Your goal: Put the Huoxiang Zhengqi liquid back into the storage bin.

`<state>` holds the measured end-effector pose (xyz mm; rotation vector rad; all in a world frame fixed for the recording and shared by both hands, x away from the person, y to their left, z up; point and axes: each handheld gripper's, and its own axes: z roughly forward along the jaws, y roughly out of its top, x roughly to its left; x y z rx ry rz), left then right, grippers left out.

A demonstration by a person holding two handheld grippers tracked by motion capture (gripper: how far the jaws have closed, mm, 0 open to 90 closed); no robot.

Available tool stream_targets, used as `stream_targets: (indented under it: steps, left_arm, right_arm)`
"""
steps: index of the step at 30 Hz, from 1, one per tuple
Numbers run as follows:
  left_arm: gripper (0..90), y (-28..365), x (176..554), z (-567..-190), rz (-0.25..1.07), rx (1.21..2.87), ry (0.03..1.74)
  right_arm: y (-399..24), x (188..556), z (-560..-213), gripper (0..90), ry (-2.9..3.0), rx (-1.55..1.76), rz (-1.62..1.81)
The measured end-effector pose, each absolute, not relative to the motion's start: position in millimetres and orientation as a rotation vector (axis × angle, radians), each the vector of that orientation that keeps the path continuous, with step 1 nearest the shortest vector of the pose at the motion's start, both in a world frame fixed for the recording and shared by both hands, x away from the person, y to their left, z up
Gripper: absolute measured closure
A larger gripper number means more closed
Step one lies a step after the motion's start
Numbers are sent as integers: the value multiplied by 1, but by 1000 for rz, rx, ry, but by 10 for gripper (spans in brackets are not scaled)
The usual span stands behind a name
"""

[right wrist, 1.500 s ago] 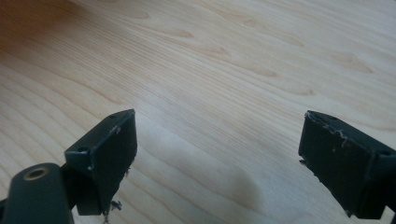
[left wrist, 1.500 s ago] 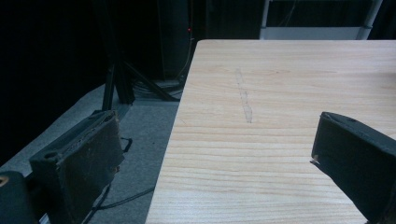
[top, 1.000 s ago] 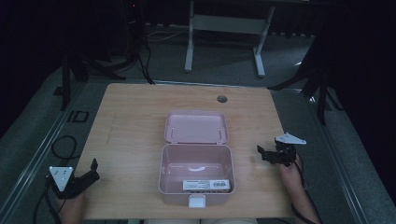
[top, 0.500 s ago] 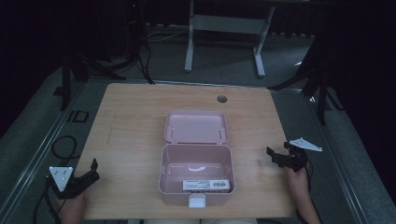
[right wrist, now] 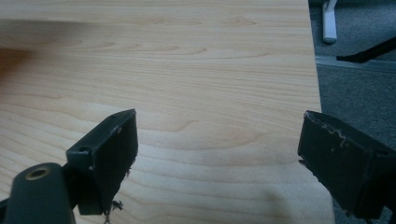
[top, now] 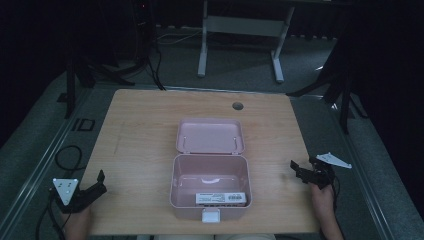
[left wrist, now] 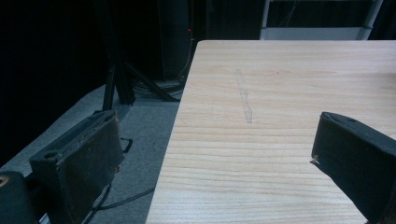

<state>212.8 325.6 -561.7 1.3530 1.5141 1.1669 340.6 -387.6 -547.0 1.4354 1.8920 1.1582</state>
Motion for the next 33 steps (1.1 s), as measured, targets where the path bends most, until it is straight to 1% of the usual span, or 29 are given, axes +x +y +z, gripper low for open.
stream_targets:
  steps: [8,33]
  left_arm:
    - [21,325,213,-562,1170,1354,1513]
    - [21,326,211,-562,1168,1334,1509]
  right_arm:
    - [-392,339,-548,118,1869,1439,1195]
    - [-387,341,-549,129,1907,1424,1160]
